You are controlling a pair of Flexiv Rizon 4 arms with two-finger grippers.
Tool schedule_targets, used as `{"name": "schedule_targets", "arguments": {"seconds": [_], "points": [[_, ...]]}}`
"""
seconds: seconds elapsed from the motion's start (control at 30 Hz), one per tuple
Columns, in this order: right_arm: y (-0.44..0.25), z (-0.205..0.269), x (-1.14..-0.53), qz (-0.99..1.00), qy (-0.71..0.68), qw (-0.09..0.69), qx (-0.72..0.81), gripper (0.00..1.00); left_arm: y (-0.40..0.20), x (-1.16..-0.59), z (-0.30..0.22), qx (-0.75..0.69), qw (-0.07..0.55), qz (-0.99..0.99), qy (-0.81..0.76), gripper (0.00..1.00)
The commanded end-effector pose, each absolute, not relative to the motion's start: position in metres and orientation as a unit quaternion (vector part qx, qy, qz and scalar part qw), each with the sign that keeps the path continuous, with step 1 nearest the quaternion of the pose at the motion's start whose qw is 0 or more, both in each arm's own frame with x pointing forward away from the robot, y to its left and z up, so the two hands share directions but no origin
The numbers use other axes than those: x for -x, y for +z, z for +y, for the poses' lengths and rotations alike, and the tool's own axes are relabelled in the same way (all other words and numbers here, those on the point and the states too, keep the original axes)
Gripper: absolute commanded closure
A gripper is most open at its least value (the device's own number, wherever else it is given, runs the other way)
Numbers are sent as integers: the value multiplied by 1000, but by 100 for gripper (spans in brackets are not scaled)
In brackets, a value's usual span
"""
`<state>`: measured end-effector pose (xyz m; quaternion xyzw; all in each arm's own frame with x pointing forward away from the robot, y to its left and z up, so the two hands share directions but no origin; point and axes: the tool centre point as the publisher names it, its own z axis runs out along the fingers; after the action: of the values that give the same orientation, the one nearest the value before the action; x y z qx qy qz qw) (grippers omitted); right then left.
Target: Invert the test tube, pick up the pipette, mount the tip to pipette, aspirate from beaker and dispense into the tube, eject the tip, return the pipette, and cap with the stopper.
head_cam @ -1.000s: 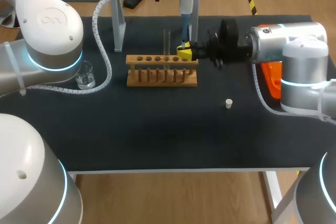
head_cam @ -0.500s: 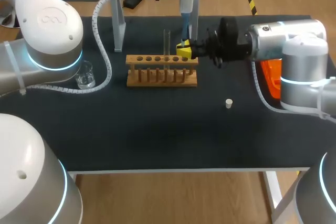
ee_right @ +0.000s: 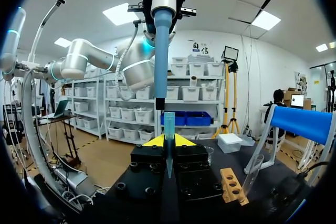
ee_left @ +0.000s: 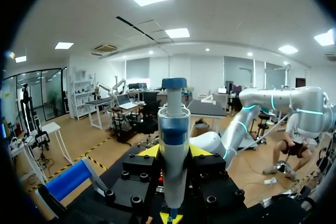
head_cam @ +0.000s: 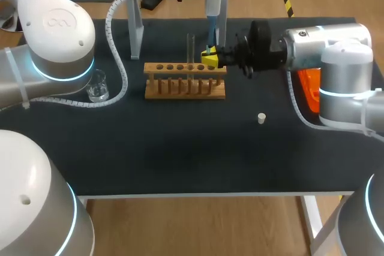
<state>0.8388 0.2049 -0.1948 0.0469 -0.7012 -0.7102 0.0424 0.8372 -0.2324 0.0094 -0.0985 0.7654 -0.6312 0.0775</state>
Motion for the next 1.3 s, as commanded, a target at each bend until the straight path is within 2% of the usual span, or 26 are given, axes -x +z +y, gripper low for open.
{"name": "schedule_targets", "arguments": {"seconds": [0.03,1.3], "points": [[-192,206,-840,-700,-711,42,-49,100,9,-838,-230,96,77,765,-633,100],[-189,206,-837,-696,-714,28,-71,100,9,-838,-230,96,77,765,-633,100]]}}
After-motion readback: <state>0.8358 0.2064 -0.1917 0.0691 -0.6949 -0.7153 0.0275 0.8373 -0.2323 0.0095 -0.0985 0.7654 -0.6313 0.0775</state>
